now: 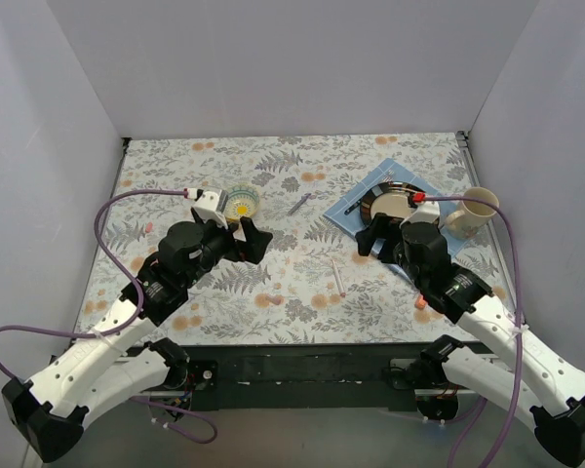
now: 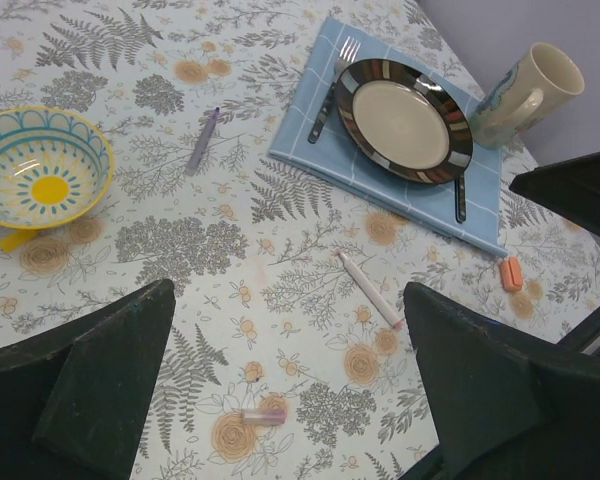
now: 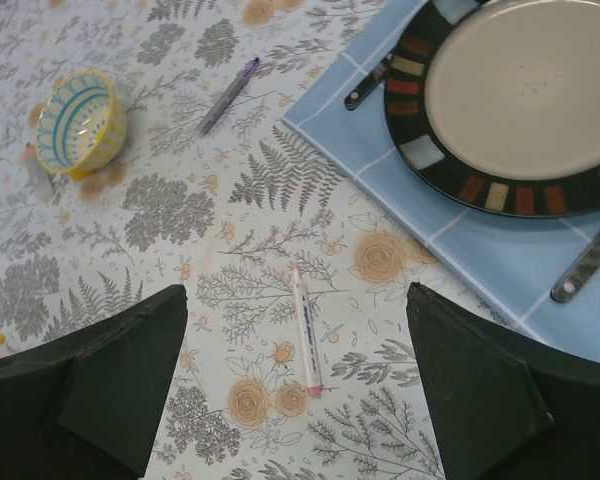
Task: Insert the pens into the pen caps
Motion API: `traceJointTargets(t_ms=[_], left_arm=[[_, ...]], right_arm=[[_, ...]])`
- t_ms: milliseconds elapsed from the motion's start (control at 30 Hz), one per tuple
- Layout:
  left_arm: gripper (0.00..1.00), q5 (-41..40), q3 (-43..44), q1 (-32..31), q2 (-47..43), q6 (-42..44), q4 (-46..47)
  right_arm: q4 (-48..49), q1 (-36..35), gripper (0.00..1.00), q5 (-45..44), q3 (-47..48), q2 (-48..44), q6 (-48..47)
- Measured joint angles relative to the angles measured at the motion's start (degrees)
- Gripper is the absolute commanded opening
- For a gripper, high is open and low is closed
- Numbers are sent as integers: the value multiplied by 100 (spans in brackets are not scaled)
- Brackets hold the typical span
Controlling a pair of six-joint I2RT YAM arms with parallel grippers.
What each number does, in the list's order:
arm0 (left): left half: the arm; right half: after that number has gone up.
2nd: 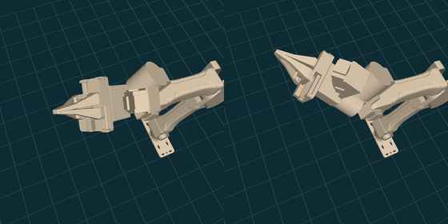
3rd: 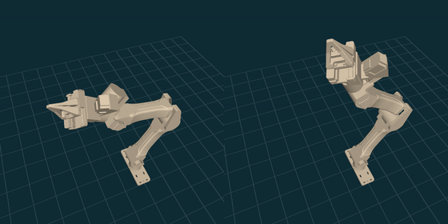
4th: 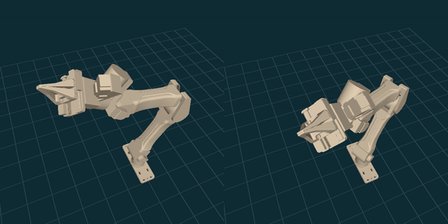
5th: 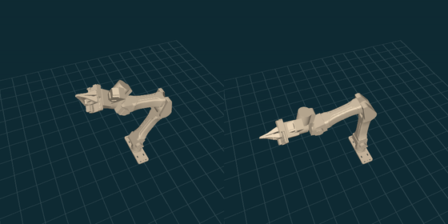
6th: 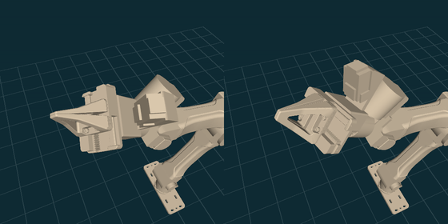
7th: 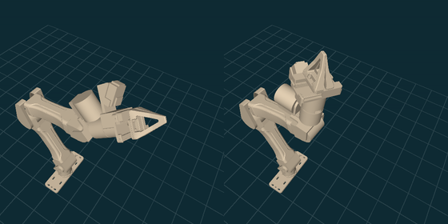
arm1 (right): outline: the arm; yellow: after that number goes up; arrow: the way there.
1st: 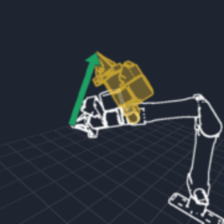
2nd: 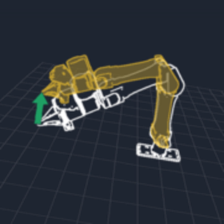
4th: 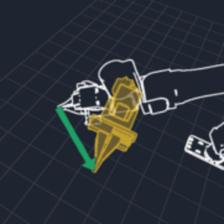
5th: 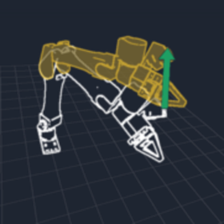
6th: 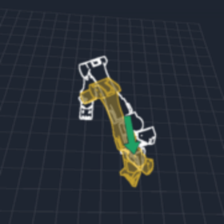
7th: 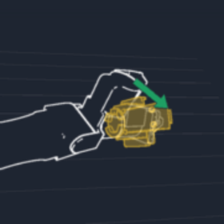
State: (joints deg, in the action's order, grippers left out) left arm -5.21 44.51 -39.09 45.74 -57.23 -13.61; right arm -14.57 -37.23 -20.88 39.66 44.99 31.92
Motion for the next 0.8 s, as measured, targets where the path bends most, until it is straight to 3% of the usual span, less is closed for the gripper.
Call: traceJointTargets(t_ms=[100, 233, 367, 533, 800], left_arm=[[98, -66, 0, 11, -122, -7, 0], [98, -122, 0, 15, -181, -7, 7], [98, -96, 0, 15, -120, -24, 0], [98, 15, 0, 15, -138, -44, -13], [98, 164, 0, 15, -350, -70, -13]], right_arm=[[-551, 0, 93, -439, 170, 4, 514], [-1504, 0, 81, -1073, 254, 0, 1661], [-2601, 28, 78, -1613, 284, 111, 2603], [-3193, 522, 72, -1818, 551, 872, 2636], [-3244, 1818, 62, -1558, 507, 1908, 2312]])
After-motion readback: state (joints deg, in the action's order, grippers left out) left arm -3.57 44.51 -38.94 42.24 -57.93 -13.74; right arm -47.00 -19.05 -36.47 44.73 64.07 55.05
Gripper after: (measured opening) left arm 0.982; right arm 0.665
